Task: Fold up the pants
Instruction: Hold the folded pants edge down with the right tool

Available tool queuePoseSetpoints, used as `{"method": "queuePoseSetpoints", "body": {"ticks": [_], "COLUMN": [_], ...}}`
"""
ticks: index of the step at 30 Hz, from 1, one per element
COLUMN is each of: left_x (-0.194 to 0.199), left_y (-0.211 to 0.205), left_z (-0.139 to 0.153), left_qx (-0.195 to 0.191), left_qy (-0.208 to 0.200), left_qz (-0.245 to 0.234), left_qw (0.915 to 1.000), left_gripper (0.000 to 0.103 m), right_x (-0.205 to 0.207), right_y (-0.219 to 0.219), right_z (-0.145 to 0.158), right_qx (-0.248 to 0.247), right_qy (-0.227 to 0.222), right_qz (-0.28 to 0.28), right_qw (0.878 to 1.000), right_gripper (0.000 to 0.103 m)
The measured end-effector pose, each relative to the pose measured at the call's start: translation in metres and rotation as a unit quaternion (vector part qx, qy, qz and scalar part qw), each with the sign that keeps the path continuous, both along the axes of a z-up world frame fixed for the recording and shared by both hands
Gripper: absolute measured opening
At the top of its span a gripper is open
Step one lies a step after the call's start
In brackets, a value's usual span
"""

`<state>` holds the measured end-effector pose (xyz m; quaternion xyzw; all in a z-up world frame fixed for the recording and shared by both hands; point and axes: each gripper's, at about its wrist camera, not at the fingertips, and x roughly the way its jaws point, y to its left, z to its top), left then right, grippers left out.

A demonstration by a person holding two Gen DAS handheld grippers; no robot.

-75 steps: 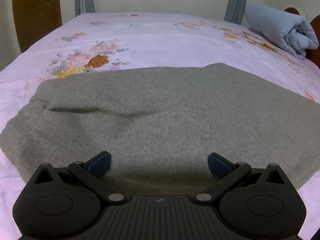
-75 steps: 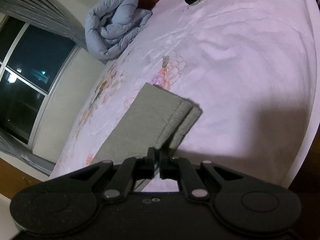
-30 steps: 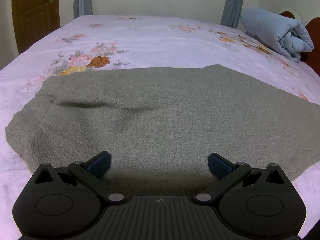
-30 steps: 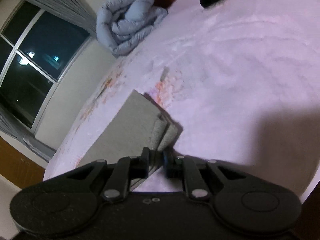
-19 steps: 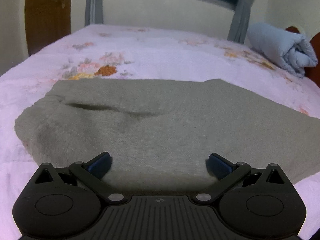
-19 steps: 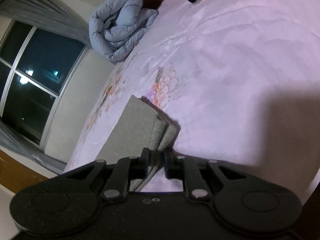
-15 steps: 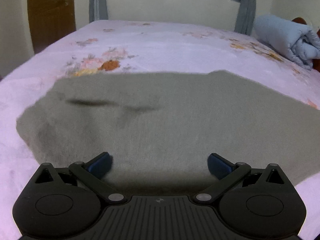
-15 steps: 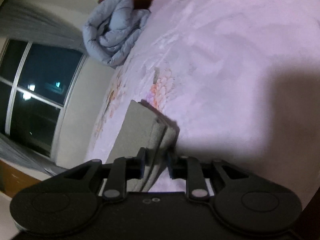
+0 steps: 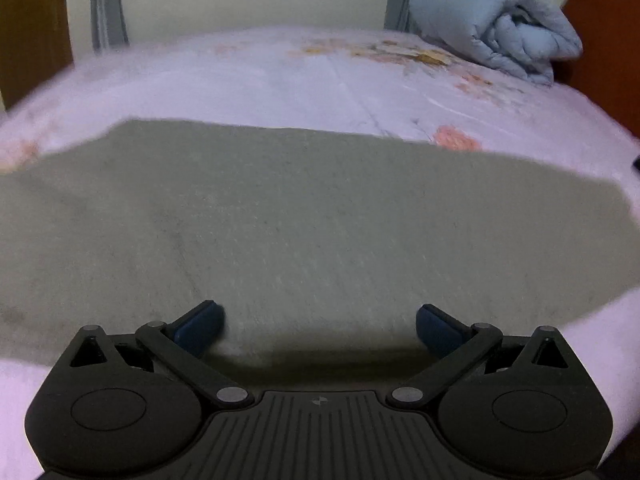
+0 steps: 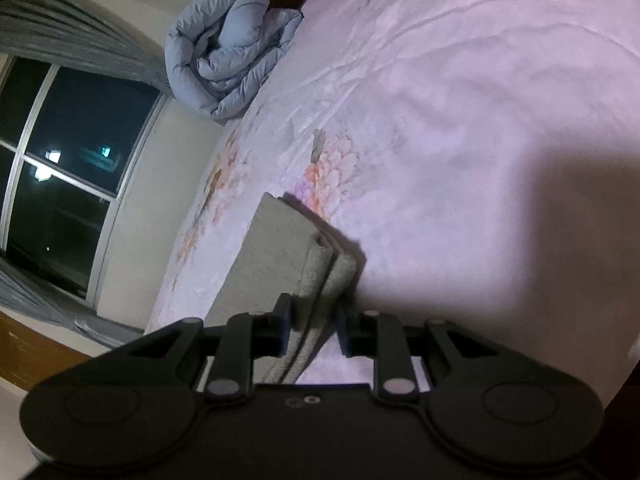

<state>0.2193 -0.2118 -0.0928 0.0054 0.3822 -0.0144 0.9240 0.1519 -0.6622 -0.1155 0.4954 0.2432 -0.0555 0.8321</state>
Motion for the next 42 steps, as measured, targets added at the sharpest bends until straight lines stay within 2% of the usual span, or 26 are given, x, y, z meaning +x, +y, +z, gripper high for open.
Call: {"method": "queuePoseSetpoints", "body": {"ticks": [1, 4, 7, 9, 10, 11, 13, 19, 23, 25, 27, 28, 32, 37, 42], "left_x": [-0.007, -0.015, -0.011, 0.000, 0.007, 0.011, 0.010, -0.007, -0.010, -0.005, -0.003, -0.004, -0.004, -0.005, -0.006], "left_y": [-0.002, 0.002, -0.012, -0.025, -0.032, -0.039, -0.049, -0.039, -0.039, -0.042, -0.045, -0.046, -0.046, -0.047, -0.046], "left_z": [0.000, 0.018, 0.031, 0.030, 0.020, 0.011, 0.003, 0.012, 0.007, 0.004, 0.001, 0.001, 0.000, 0.000, -0.001], "left_qx": [0.006, -0.015, -0.035, -0.053, -0.063, -0.048, -0.019, -0.032, -0.024, -0.019, -0.014, -0.012, -0.012, -0.013, -0.013], "left_qy": [-0.010, -0.027, -0.043, -0.031, -0.002, 0.014, -0.009, -0.040, -0.035, -0.034, -0.033, -0.033, -0.034, -0.034, -0.036], "left_qz": [0.002, 0.018, 0.000, -0.010, -0.015, -0.009, -0.007, 0.008, 0.001, 0.000, 0.001, 0.002, 0.002, 0.002, -0.002], "left_qw": [0.9999, 0.9994, 0.9984, 0.9981, 0.9979, 0.9987, 0.9997, 0.9987, 0.9991, 0.9993, 0.9994, 0.9994, 0.9994, 0.9993, 0.9992], "left_gripper": [0.103, 0.103, 0.103, 0.103, 0.103, 0.103, 0.103, 0.103, 0.103, 0.103, 0.103, 0.103, 0.103, 0.103, 0.103], "right_x": [-0.001, -0.002, -0.006, -0.007, -0.007, -0.005, -0.006, -0.012, -0.011, -0.011, -0.010, -0.009, -0.007, -0.004, -0.001], "right_y": [-0.001, 0.000, 0.002, 0.005, 0.007, 0.008, 0.009, 0.002, -0.002, -0.003, -0.003, -0.002, 0.003, 0.004, 0.009], "right_z": [0.000, 0.000, -0.002, -0.002, -0.001, -0.001, 0.000, -0.002, -0.008, -0.015, -0.019, -0.018, -0.008, -0.002, 0.014], "right_qx": [-0.003, -0.010, -0.004, 0.002, -0.001, -0.001, 0.000, 0.018, 0.042, 0.075, 0.089, 0.076, 0.033, 0.025, -0.013], "right_qy": [0.000, -0.005, -0.015, -0.021, -0.020, -0.019, -0.018, -0.027, -0.033, -0.039, -0.037, -0.030, -0.022, -0.018, -0.022], "right_qz": [0.004, 0.012, 0.006, 0.004, 0.005, 0.009, 0.009, -0.016, -0.030, -0.043, -0.052, -0.050, -0.041, -0.039, -0.026], "right_qw": [1.000, 1.000, 1.000, 1.000, 1.000, 1.000, 1.000, 0.999, 0.998, 0.996, 0.994, 0.995, 0.998, 0.999, 0.999], "right_gripper": [0.015, 0.015, 0.017, 0.018, 0.019, 0.019, 0.019, 0.019, 0.019, 0.019, 0.015, 0.011, 0.010, 0.010, 0.010]}}
